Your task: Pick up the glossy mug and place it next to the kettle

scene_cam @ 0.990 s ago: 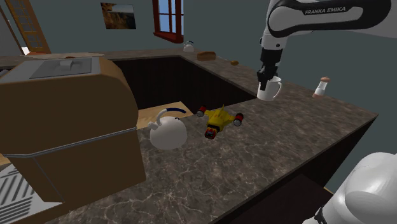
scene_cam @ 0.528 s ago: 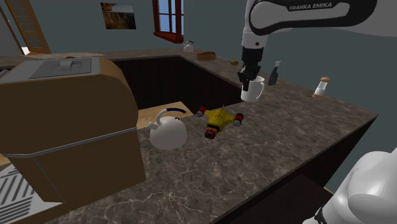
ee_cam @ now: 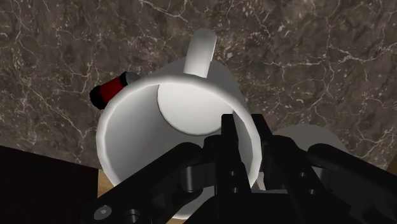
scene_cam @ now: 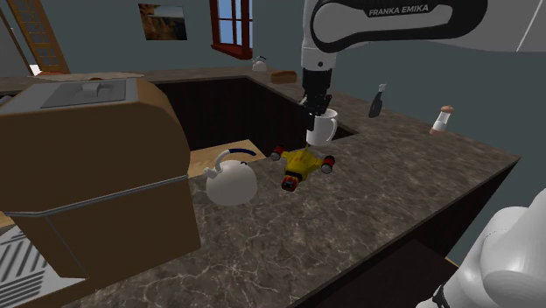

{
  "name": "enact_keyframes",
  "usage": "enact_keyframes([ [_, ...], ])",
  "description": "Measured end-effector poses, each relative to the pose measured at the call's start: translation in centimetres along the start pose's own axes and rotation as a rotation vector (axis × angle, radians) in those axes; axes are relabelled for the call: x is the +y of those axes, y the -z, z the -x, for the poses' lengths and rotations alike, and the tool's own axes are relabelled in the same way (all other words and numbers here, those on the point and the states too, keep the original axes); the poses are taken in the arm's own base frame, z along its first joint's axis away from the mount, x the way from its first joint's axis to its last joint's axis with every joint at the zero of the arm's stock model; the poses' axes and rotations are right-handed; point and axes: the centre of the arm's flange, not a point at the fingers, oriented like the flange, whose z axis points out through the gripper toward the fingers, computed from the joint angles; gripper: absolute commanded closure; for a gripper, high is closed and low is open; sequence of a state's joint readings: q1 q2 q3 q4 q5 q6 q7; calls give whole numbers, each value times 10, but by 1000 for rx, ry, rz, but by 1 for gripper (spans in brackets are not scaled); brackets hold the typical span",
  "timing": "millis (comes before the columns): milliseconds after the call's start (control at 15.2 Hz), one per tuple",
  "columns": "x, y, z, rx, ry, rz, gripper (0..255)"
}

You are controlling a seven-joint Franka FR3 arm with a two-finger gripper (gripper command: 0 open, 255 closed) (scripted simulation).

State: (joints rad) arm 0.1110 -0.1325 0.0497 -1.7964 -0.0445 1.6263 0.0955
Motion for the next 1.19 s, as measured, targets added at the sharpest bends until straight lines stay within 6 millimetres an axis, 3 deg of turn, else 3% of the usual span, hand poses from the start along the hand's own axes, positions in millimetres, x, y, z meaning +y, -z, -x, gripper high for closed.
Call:
enact_keyframes([
  [1188,-7,-93,-4,0,-1,0,255],
])
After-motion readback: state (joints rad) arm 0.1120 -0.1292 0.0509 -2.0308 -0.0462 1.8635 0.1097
